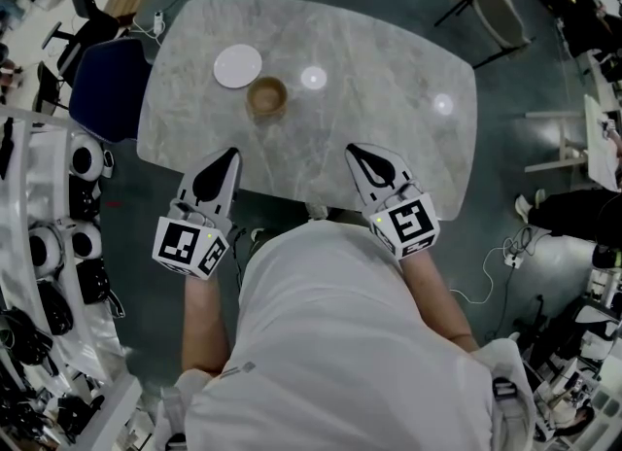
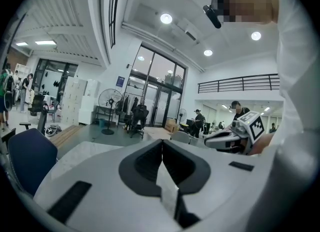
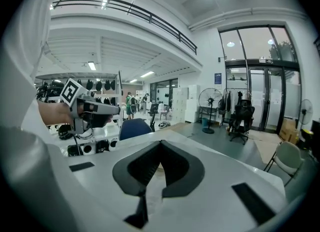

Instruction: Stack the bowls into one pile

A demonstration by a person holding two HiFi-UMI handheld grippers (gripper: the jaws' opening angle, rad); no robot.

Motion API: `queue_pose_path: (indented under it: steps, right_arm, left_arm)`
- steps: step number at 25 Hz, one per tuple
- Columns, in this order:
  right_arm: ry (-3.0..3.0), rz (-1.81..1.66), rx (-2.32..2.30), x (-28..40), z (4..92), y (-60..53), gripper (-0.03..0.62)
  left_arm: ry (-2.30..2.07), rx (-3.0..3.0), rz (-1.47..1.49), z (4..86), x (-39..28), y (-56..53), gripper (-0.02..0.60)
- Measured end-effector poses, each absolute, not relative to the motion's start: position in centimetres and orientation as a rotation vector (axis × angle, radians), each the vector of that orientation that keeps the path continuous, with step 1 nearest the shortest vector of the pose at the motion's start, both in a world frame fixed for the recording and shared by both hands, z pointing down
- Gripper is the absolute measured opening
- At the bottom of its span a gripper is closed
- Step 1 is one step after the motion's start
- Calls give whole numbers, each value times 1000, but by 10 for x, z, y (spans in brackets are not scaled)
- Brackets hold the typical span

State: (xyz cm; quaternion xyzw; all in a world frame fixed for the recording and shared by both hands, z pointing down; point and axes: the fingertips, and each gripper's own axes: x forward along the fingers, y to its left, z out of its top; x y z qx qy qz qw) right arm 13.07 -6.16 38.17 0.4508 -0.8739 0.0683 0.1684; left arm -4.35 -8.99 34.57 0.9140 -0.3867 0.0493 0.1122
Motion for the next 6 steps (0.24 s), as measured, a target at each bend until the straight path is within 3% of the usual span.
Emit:
queue_pose_path:
  steps: [6]
  right_arm:
    - [-2513,185,1287,138,378,-64,11]
  left_arm:
    - [-1153,2676,160,348,-38,-89,2]
